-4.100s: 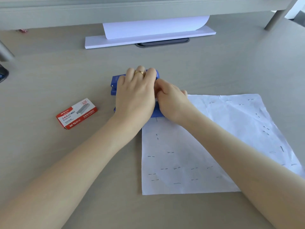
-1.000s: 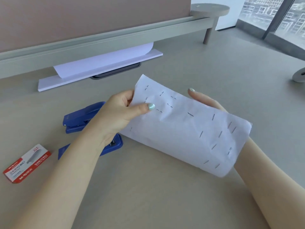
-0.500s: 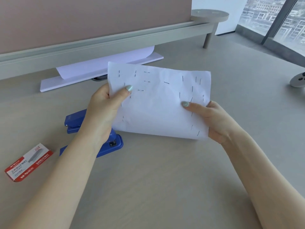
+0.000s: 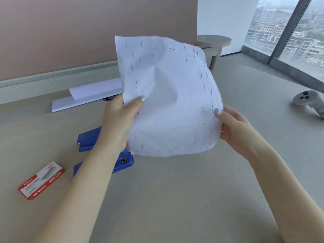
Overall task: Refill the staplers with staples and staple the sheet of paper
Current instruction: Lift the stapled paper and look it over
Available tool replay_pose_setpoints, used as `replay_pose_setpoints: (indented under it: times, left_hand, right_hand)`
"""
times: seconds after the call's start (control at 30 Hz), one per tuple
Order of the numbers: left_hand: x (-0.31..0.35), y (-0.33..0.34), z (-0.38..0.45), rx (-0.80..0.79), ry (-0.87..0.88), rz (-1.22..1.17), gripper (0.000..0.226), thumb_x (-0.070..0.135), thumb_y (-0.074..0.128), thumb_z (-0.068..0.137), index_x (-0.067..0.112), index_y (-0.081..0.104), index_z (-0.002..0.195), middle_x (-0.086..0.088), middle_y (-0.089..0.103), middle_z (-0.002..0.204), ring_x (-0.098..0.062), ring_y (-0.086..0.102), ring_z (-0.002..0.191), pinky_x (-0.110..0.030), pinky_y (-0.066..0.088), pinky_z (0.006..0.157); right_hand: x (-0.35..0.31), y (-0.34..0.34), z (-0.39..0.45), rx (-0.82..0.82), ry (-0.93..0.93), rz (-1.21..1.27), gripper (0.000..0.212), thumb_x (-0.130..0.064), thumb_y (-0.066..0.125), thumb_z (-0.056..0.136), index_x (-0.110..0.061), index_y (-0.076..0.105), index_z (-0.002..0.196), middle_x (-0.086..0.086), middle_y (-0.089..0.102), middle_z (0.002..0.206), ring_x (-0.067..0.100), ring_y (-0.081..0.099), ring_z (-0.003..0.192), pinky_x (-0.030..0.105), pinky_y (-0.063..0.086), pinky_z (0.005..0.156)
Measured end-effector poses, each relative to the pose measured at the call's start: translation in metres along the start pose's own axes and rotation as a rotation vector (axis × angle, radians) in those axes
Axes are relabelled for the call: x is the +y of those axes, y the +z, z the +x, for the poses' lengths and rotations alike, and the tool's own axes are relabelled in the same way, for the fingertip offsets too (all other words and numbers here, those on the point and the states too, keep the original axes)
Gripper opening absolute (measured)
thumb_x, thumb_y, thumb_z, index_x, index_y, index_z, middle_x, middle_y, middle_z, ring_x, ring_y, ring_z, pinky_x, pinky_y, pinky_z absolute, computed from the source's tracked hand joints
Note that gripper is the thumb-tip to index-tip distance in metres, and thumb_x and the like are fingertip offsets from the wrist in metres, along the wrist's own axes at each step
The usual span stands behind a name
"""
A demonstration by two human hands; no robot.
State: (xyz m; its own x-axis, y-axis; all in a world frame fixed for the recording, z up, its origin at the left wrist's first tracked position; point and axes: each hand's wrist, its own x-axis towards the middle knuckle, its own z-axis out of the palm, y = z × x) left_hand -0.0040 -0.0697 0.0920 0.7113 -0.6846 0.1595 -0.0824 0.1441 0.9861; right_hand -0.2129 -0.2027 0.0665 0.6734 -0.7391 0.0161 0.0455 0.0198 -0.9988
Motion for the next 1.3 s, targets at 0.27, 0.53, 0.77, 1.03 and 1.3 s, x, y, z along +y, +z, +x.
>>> replay_pose_setpoints:
  times: [0.27,0.53,0.77,1.03,1.3]
  left_hand:
    - [-0.003,0.077,-0.022,-0.442,-0.115,-0.022,0.035,0.02,0.064,0.083,0.021,0.055,0.116,0.005,0.067,0.113,-0.013,0.064,0.102,-0.036,0.05,0.091]
    - [-0.023,0.219,-0.112,-0.788,-0.201,0.072,0.038,0.012,0.059,0.085,0.018,0.048,0.121,0.006,0.062,0.105,-0.015,0.063,0.094,-0.032,0.053,0.081]
    - [-0.064,0.34,-0.211,-1.172,-0.311,0.163,0.051,0.012,0.06,0.078,0.024,0.041,0.123,0.006,0.061,0.109,-0.021,0.061,0.102,-0.042,0.051,0.091]
    - [-0.176,0.407,-0.283,-1.087,-0.825,0.358,0.023,-0.011,0.043,0.084,0.001,0.056,0.1,-0.017,0.059,0.117,-0.028,0.058,0.085,-0.036,0.051,0.065]
    - [-0.255,0.431,-0.301,-0.845,-1.019,0.567,0.039,-0.015,0.038,0.088,-0.004,0.048,0.124,-0.02,0.05,0.125,-0.037,0.058,0.099,-0.031,0.052,0.047]
  right_hand:
    - [-0.013,-0.058,-0.06,0.44,-0.072,-0.103,0.024,-0.023,0.068,0.081,-0.013,0.067,0.103,0.006,0.071,0.109,0.025,0.067,0.102,0.044,0.051,0.091]
    - [0.02,-0.164,-0.195,0.982,-0.067,-0.172,0.046,-0.02,0.066,0.082,-0.039,0.045,0.12,0.0,0.062,0.115,0.023,0.064,0.102,0.045,0.051,0.091]
    - [0.089,-0.251,-0.323,1.19,0.223,-0.19,0.039,-0.016,0.057,0.087,-0.028,0.056,0.124,-0.001,0.055,0.127,0.016,0.06,0.103,0.031,0.048,0.091]
    - [0.226,-0.279,-0.408,1.21,0.728,0.115,0.045,-0.013,0.056,0.087,-0.016,0.05,0.131,0.003,0.057,0.125,0.021,0.056,0.106,0.033,0.046,0.084]
    - [0.293,-0.29,-0.41,1.221,0.978,0.154,0.043,-0.007,0.053,0.088,-0.009,0.05,0.132,0.011,0.054,0.131,0.024,0.055,0.102,0.028,0.044,0.084]
